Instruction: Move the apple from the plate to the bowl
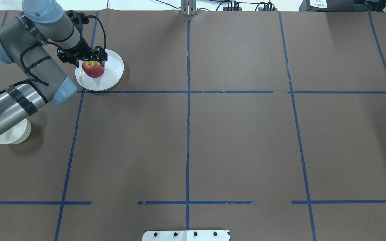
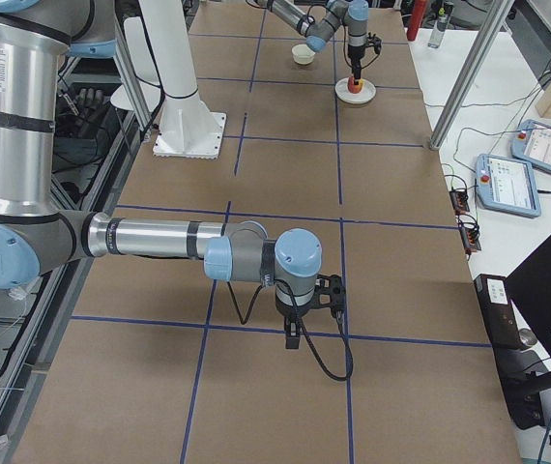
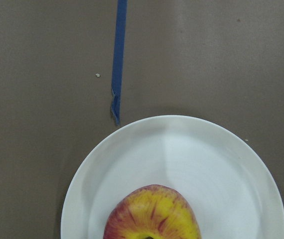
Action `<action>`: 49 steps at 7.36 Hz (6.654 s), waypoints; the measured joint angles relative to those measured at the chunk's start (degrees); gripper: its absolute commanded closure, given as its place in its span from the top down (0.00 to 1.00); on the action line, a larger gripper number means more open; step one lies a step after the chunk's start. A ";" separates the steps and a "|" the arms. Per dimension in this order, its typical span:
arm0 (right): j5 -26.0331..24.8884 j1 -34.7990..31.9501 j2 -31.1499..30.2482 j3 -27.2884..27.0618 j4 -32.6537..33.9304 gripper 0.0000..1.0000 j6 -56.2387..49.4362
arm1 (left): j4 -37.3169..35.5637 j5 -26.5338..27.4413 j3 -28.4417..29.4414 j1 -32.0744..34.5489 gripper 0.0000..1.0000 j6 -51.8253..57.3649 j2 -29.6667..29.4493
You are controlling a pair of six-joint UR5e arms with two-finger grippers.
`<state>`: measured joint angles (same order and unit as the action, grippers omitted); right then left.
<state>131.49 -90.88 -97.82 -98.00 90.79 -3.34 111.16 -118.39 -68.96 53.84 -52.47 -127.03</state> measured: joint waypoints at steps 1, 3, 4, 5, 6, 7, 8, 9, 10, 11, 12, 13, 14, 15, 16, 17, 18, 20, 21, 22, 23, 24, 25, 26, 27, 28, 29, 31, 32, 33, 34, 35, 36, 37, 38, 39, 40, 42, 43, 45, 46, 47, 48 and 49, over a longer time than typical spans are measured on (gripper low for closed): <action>0.00 0.00 0.00 0.00 0.00 1.00 0.00 | 0.64 0.00 0.71 -0.15 1.00 0.00 0.02; 0.00 0.00 0.00 0.00 0.00 1.00 0.00 | 3.22 0.00 2.94 -0.77 1.00 -0.02 0.07; 0.00 0.00 0.00 0.00 0.00 1.00 0.00 | 3.99 -0.02 3.59 -0.98 0.98 -0.06 0.06; 0.00 0.00 0.00 0.00 0.00 1.00 0.00 | 4.34 -0.08 3.86 -1.06 0.77 -0.08 0.01; 0.00 0.00 0.00 0.00 0.00 1.00 0.00 | 4.63 -0.11 3.96 -1.08 0.50 -0.08 -0.02; 0.00 0.00 0.00 0.00 0.00 1.00 0.00 | 4.91 -0.17 3.97 -1.08 0.32 -0.09 -0.04; 0.00 0.00 0.00 0.00 0.00 1.00 0.00 | 5.07 -0.34 3.89 -1.01 0.31 -0.09 -0.05; 0.02 0.00 0.00 0.00 0.00 1.00 -0.02 | 4.95 -0.52 3.15 -0.62 0.31 -0.07 -0.05; 0.04 0.00 0.00 0.00 0.00 1.00 -0.04 | 4.12 -1.18 1.29 0.48 0.32 -0.03 -0.04; 0.02 0.00 0.00 0.00 0.00 1.00 -0.02 | 1.64 -2.93 -2.11 2.29 0.32 0.10 0.39; 0.01 0.00 0.00 0.00 0.00 1.00 -0.01 | -1.85 -4.61 -7.16 3.90 0.32 0.36 2.00; 0.00 0.00 0.00 0.00 0.00 1.00 0.00 | -4.62 -5.49 -14.07 4.93 0.32 0.85 5.53; 0.00 0.00 0.00 0.00 0.00 1.00 0.00 | -6.16 -5.90 -21.25 5.59 0.32 1.95 10.34; 0.00 0.00 0.00 0.00 0.00 1.00 0.00 | -7.42 -6.11 -28.10 6.02 0.32 4.29 16.20; 0.00 0.00 0.00 0.00 0.00 1.00 0.00 | -8.29 -6.17 -33.98 6.33 0.32 7.42 22.58; 0.00 0.00 0.00 0.00 0.00 1.00 0.00 | -8.55 -6.17 -38.51 7.08 0.31 11.01 29.19; 0.00 0.00 0.00 0.00 0.00 1.00 0.00 | -8.49 -6.12 -41.16 8.26 0.31 14.00 34.81; 0.00 0.00 0.00 0.00 0.00 1.00 0.00 | -7.57 -5.89 -41.35 9.33 0.31 15.71 39.86; 0.00 0.00 0.00 0.00 0.00 1.00 0.00 | -5.68 -5.84 -39.25 9.28 0.32 15.50 40.22; 0.00 0.00 0.00 0.00 0.00 1.00 0.00 | -1.48 -5.79 -36.02 9.16 0.34 14.48 40.25; 0.00 0.00 0.00 0.00 0.00 1.00 0.00 | 2.93 -5.75 -33.24 8.95 0.34 12.69 40.25; 0.00 0.00 0.00 0.00 0.00 1.00 0.00 | 5.56 -5.73 -31.70 8.60 0.34 11.42 40.26; 0.00 0.00 0.00 0.00 0.00 1.00 0.00 | 6.66 -5.72 -30.84 7.83 0.34 10.78 40.31; 0.00 0.00 0.00 0.00 0.00 1.00 0.00 | 7.04 -5.72 -30.38 6.81 0.34 10.50 40.41; 0.00 0.00 0.00 0.00 0.00 1.00 0.00 | 7.17 -5.71 -30.14 5.83 0.34 10.38 40.60; 0.00 0.00 0.00 0.00 0.00 1.00 0.00 | 7.21 -5.73 -30.08 5.09 0.34 10.41 40.96; 0.00 0.00 0.00 0.00 0.00 1.00 0.00 | 7.24 -5.77 -30.10 4.59 0.34 10.50 41.57; 0.00 0.00 0.00 0.00 0.00 1.00 0.00 | 7.30 -5.80 -30.08 3.63 0.40 10.58 42.54; 0.00 0.00 0.00 0.00 0.00 1.00 0.00 | 7.31 -5.83 -30.06 2.96 0.44 10.47 42.68; 0.00 0.00 0.00 0.00 0.00 1.00 0.00 | 7.31 -5.84 -30.00 2.31 0.52 10.36 42.71; 0.00 0.00 0.00 0.00 0.00 1.00 0.00 | 7.31 -5.82 -29.98 1.84 0.68 10.31 42.73; 0.00 0.00 0.00 0.00 0.00 1.00 0.00 | 7.31 -5.83 -29.98 1.55 0.81 10.33 42.74; 0.00 0.00 0.00 0.00 0.00 1.00 0.00 | 7.34 -5.84 -29.95 1.42 0.91 10.40 42.74; 0.00 0.00 0.00 0.00 0.00 1.00 0.00 | 7.37 -5.82 -29.93 1.39 0.99 10.44 42.75; 0.00 0.00 0.00 0.00 0.00 1.00 0.00 | 7.39 -5.81 -29.93 1.36 0.99 10.45 42.71; 0.00 0.00 0.00 0.00 0.00 1.00 0.00 | 7.38 -5.81 -29.92 1.36 0.99 10.44 42.64; 0.00 0.00 0.00 0.00 0.00 1.00 0.00 | 7.35 -5.82 -29.92 1.36 0.99 10.43 42.55; 0.00 0.00 0.00 0.00 0.00 1.00 0.00 | 7.03 -6.20 -30.67 1.55 0.99 10.58 42.20; 0.00 0.00 0.00 -0.02 0.00 1.00 0.00 | 6.87 -6.35 -31.74 1.93 1.00 10.98 42.41; 0.00 0.00 0.00 -0.03 0.00 1.00 0.00 | 4.74 -8.97 -33.30 7.67 1.00 18.66 43.24; 0.00 0.00 0.00 -0.02 0.00 1.00 0.00 | 0.13 -10.41 -33.60 13.20 1.00 27.41 43.24; 0.00 0.00 0.00 0.00 0.00 1.00 0.00 | -6.44 -10.96 -33.58 19.32 1.00 37.57 43.10; 0.00 0.00 0.00 0.00 0.00 1.00 0.00 | -12.87 -11.17 -33.27 24.74 1.00 46.44 42.99; 0.00 0.00 0.00 0.00 0.00 1.00 0.00 | -18.29 -11.34 -32.89 29.04 1.00 53.64 43.08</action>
<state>131.48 -90.88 -97.82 -98.00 90.79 -3.34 92.87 -129.73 -101.84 82.88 1.17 -83.96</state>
